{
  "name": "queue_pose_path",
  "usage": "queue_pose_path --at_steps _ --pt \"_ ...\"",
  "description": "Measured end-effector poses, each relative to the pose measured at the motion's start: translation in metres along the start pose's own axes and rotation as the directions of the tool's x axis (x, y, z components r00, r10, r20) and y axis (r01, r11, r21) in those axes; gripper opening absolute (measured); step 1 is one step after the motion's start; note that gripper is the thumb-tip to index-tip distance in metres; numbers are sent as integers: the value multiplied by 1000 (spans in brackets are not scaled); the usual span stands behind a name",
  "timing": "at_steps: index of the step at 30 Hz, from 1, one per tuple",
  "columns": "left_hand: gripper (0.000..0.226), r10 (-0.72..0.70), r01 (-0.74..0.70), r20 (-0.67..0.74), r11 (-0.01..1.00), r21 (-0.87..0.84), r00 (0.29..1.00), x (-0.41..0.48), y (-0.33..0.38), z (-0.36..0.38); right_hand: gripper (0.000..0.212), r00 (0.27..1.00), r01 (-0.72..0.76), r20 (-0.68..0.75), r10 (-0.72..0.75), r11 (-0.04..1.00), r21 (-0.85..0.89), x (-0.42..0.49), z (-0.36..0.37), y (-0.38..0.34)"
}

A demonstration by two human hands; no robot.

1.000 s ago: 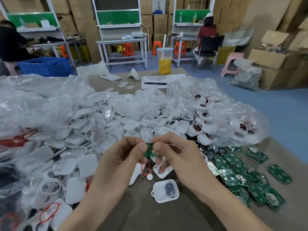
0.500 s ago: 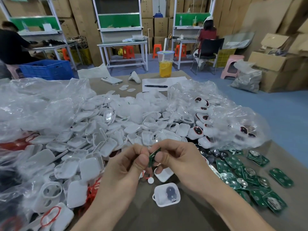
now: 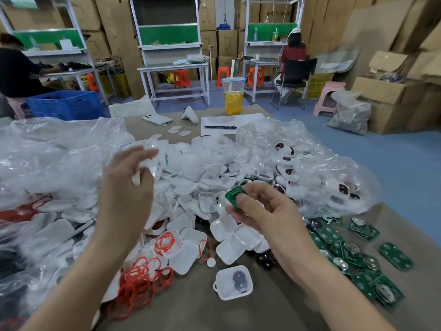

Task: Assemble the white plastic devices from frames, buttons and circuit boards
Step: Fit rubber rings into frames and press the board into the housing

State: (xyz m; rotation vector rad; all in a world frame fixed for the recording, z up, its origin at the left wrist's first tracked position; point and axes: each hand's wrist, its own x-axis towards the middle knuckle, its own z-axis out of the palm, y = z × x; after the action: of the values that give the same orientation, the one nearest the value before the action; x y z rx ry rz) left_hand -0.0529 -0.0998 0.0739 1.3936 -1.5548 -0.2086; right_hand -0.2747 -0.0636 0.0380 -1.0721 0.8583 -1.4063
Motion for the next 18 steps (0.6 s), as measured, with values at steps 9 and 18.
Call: queue_pose_path --at_steps 9,18 --pt "20 -24 74 182 959 -273 983 -63 28 23 8 1000 -10 12 11 996 -86 -2 1 1" --pt "24 -120 275 320 820 -501 940 -74 29 32 19 994 -68 78 73 995 -74 -3 4 7"
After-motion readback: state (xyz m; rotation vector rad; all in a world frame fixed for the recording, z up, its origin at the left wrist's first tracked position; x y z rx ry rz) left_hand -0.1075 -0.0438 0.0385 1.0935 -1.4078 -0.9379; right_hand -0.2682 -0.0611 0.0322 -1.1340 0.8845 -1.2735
